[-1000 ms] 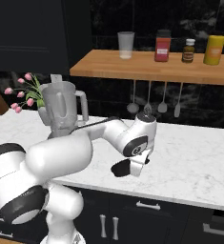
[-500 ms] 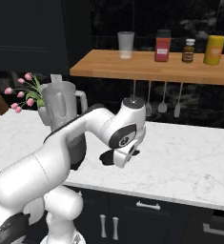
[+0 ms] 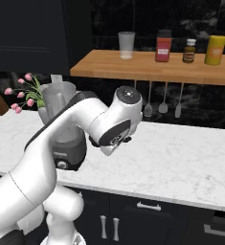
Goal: Close the lid blender by securely placing the lid on top.
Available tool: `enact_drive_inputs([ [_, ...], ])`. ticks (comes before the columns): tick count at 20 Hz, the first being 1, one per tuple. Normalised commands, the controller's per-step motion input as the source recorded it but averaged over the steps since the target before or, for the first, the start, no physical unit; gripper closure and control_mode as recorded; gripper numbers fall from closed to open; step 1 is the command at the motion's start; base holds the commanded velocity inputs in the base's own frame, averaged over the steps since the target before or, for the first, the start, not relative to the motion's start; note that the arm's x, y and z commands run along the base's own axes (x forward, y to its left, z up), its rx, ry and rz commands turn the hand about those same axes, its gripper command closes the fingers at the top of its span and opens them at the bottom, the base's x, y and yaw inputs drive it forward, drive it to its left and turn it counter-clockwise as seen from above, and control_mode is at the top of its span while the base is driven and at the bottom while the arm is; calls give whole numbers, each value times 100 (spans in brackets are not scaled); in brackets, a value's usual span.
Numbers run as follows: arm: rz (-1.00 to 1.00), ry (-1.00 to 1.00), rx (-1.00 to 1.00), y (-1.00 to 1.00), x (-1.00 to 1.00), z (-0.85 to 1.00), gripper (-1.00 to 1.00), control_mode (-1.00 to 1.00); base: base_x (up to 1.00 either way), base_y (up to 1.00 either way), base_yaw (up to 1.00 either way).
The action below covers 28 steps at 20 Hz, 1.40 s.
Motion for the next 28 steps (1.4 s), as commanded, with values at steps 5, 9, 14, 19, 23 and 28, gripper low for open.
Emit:
enact_drive_inputs([
  [5, -3, -16, 11, 23, 0, 51, 100, -100, 0, 0, 0],
  [9, 0, -18, 8, 28, 0, 52, 100, -100, 0, 0, 0],
  [14, 0, -16, 6, 38, 0, 49, 100, -100, 0, 0, 0],
  [19, 0, -7, 3, 51, 0, 47, 100, -100, 0, 0, 0],
  [23, 0, -1, 2, 48, 1, 42, 100, -100, 0, 0, 0],
  [28, 0, 0, 1, 50, 5, 43, 100, -100, 0, 0, 0],
])
